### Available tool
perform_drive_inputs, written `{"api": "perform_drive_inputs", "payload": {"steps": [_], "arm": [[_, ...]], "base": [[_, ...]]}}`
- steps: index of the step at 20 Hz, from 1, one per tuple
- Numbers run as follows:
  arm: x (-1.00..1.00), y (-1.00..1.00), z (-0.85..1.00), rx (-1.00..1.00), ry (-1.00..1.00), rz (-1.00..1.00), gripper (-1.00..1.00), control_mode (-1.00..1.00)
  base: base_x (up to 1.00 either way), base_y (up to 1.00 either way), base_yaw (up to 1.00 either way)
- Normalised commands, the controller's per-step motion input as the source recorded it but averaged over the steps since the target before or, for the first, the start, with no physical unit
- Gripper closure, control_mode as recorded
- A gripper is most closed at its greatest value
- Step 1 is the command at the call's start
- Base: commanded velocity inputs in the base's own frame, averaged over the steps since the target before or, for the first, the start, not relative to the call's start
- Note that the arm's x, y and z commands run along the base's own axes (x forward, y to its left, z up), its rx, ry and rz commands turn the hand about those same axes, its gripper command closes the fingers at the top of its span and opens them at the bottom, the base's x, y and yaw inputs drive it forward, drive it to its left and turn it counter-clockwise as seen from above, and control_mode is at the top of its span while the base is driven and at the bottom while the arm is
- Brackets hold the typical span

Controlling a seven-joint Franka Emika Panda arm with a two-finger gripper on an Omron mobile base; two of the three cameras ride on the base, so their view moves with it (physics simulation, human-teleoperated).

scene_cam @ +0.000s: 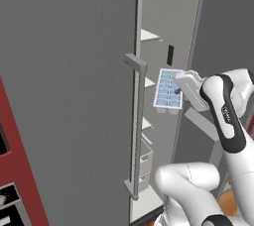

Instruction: The ice cube tray has been filled with water. Take the tray and place it in the freezer to make ice. Close the freezer door after placing the tray.

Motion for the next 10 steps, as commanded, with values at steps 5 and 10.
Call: {"api": "perform_drive_inputs", "payload": {"steps": [5,10], "arm": [[0.28,0.0,-0.02,0.0,0.0,0.0,1.0,-1.0],[0.18,0.0,0.0,0.0,0.0,0.0,1.0,-1.0]], "base": [[0.0,0.0,0.0],[0.0,0.0,0.0]]}}
